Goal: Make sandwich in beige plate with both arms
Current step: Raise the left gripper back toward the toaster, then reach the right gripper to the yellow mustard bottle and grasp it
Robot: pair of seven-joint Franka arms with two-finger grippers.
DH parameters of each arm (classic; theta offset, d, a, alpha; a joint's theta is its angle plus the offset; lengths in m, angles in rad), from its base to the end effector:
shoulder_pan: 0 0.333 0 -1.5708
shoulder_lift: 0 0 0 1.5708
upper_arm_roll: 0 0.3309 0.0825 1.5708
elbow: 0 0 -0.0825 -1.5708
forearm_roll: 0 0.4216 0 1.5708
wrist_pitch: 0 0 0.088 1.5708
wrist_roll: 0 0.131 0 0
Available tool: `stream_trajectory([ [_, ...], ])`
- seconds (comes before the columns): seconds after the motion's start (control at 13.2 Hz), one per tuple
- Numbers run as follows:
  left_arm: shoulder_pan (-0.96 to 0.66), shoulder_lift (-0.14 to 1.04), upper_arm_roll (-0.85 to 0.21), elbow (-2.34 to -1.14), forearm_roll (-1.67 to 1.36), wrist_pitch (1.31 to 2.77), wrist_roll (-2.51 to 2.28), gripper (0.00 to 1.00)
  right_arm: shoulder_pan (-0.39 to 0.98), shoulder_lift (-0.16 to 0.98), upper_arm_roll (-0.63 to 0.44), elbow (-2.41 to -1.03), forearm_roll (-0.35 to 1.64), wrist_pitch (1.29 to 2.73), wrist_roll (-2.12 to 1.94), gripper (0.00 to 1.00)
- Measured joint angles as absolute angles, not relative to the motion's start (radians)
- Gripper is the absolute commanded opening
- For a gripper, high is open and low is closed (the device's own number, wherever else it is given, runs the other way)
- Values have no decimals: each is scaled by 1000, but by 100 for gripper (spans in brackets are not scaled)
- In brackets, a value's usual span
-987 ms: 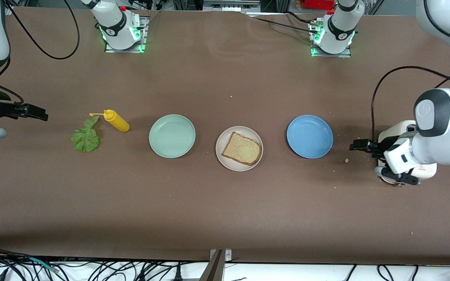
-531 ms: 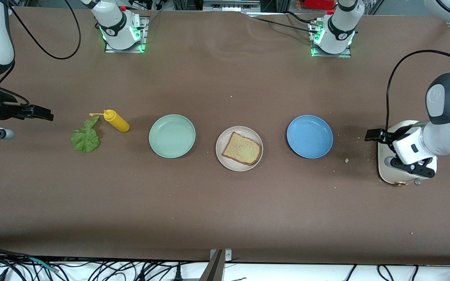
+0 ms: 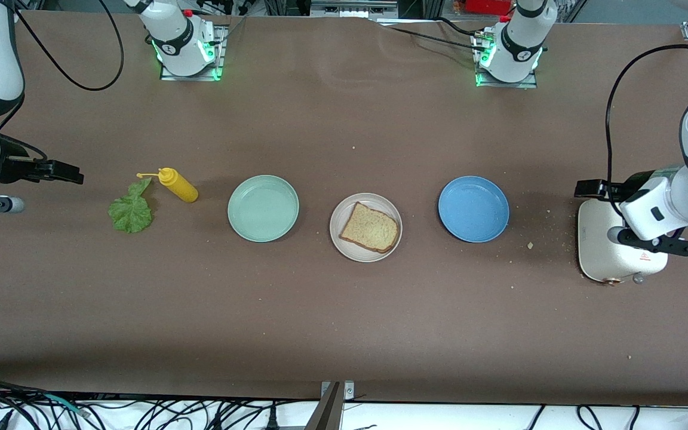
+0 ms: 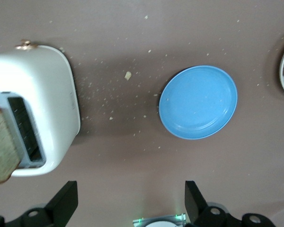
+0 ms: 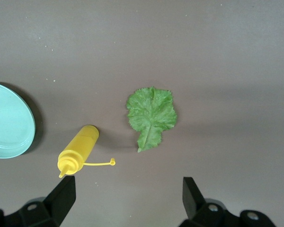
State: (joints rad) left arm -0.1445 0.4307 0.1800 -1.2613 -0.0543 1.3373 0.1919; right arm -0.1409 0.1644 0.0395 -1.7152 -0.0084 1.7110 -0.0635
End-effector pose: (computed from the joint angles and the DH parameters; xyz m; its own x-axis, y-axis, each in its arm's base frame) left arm 0.6780 -0.0059 0.4801 0.9271 -0.1600 -0.3389 -0.1541 -0.9871 0.0446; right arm 0.6236 -0.0656 0.4526 0.9853 -0.0347 -0.1674 -0.0368 -0.9993 -0.0091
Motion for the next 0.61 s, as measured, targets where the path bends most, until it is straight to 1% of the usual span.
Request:
stream_trajectory([
  [0.23, -146, 430, 180, -1236, -47, 1294, 179, 99, -141, 164, 39, -1733, -4, 1724, -98, 100],
  [0.61, -143, 418, 182, -1206, -47, 1235, 174, 99, -142, 163, 33, -1782, 77, 1760, -256, 100],
])
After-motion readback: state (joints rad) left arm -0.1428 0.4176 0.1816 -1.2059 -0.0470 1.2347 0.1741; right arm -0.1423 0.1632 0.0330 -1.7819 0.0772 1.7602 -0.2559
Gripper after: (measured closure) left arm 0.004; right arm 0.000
